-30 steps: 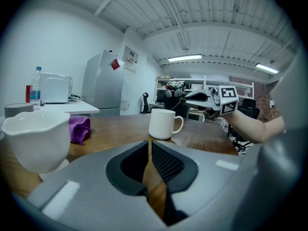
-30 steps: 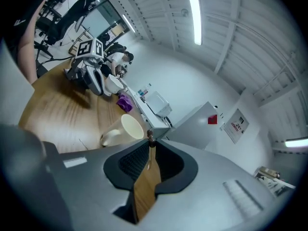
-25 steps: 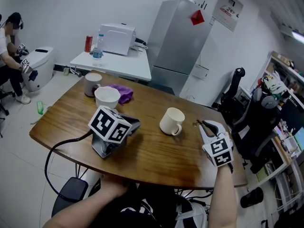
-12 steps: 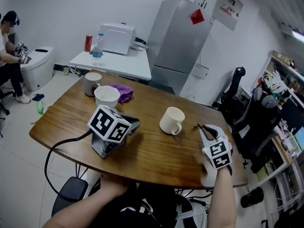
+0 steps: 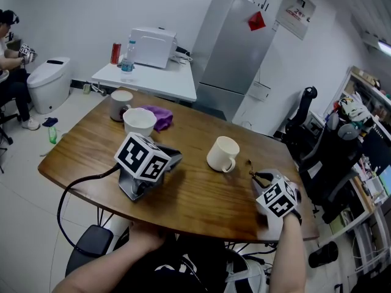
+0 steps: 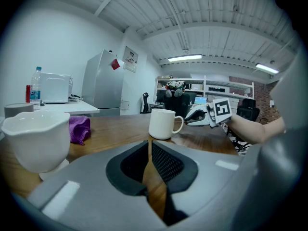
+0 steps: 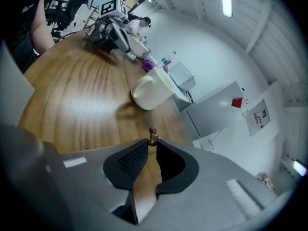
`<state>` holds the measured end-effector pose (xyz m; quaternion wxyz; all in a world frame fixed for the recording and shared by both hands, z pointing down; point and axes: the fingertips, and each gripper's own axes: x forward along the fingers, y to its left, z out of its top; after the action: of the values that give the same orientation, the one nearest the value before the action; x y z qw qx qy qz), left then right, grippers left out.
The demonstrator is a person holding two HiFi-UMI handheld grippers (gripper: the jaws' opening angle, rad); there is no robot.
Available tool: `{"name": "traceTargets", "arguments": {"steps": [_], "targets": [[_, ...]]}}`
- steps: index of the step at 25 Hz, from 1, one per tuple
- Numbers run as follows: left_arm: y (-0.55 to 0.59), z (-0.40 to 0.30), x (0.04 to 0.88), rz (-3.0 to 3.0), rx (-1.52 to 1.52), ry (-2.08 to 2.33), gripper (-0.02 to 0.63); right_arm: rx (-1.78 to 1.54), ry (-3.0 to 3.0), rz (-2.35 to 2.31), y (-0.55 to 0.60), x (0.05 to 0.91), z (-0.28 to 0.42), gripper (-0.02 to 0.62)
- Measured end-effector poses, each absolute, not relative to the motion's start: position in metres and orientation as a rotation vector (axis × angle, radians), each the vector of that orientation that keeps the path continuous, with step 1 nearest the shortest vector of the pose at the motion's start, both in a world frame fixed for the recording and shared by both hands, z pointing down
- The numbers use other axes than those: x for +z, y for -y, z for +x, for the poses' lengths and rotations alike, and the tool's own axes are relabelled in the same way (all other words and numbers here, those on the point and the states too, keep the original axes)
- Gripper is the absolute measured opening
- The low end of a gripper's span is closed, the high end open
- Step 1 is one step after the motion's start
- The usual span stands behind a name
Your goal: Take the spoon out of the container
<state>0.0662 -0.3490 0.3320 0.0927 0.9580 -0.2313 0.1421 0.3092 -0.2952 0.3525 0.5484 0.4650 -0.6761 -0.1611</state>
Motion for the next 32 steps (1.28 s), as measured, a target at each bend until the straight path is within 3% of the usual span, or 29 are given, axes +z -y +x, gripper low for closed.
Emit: {"name": "traceTargets", "arguments": {"steps": [20,32], "targets": [[0.349,0.068,0.331,2.846,0.421,0.687,0.021,-0.129,1.36,0.626,0.274,0.389,0.332,0.071],[0.349,0.065,0.332,2.847,0.422,0.684,0.021,-0.102,1.412,0.668,0.268,0.388,0.334,0.105]]}}
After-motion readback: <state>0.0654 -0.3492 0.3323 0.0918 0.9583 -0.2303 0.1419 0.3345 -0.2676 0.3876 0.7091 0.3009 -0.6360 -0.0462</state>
